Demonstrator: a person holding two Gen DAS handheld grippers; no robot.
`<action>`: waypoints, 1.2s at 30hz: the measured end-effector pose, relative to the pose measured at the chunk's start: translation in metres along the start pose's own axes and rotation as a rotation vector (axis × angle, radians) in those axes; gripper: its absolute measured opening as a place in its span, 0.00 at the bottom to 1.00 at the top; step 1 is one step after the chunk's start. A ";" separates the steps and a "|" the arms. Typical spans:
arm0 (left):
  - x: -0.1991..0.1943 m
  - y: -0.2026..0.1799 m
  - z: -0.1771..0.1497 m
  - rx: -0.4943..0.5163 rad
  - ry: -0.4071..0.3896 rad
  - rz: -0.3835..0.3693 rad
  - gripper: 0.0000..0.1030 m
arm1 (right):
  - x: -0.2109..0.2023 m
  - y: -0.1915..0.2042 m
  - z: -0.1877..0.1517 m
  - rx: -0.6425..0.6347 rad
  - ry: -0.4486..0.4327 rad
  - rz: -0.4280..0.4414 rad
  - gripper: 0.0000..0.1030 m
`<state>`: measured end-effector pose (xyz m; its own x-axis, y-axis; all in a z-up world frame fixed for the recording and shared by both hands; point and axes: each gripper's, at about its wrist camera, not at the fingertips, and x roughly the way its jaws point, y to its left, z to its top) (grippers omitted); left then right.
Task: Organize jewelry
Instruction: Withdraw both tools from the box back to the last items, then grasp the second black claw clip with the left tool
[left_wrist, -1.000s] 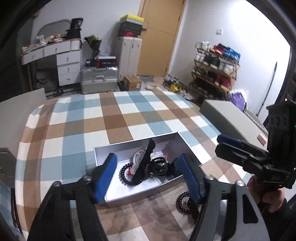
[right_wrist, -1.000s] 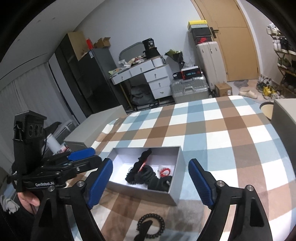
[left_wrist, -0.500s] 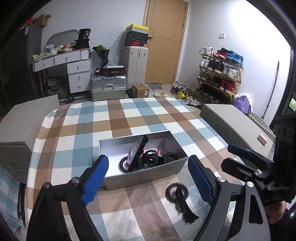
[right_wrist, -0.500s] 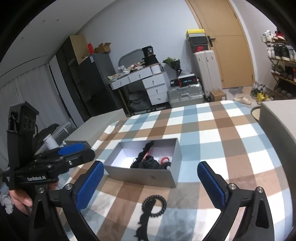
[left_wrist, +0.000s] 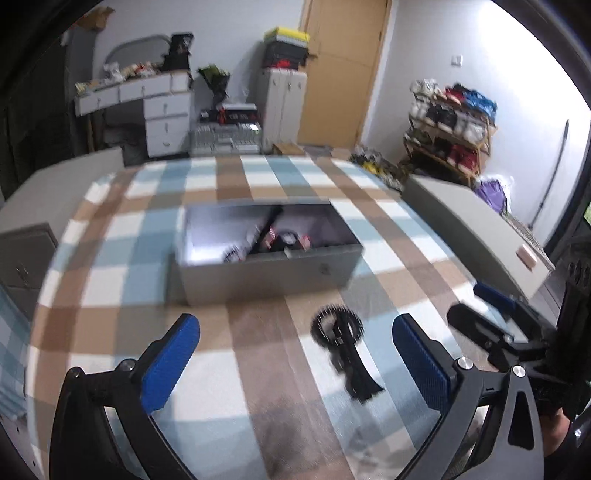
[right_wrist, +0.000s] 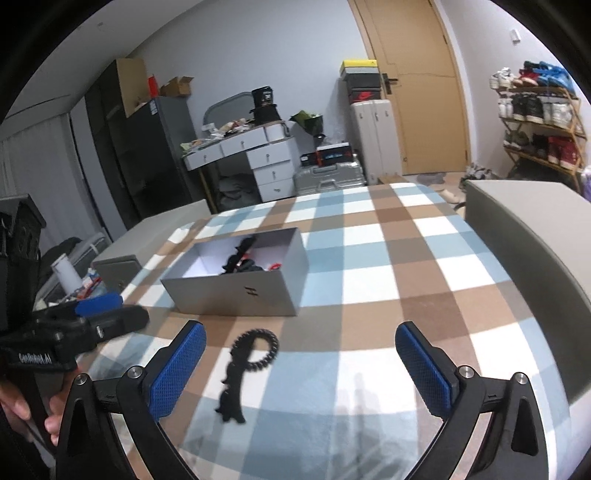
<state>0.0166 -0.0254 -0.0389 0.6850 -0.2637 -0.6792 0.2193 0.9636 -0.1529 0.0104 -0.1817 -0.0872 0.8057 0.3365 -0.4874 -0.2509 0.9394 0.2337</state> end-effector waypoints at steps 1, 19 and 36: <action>0.004 -0.004 -0.003 0.017 0.029 -0.007 0.99 | 0.000 -0.001 -0.002 -0.002 0.000 -0.005 1.00; 0.046 -0.026 -0.021 0.141 0.202 -0.053 0.97 | -0.001 -0.030 -0.019 0.057 0.018 -0.106 1.00; 0.059 -0.040 -0.016 0.181 0.274 -0.114 0.18 | -0.001 -0.036 -0.022 0.071 0.035 -0.087 1.00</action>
<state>0.0367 -0.0783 -0.0846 0.4423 -0.3235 -0.8365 0.4203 0.8987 -0.1253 0.0065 -0.2144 -0.1138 0.8035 0.2571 -0.5369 -0.1411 0.9585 0.2477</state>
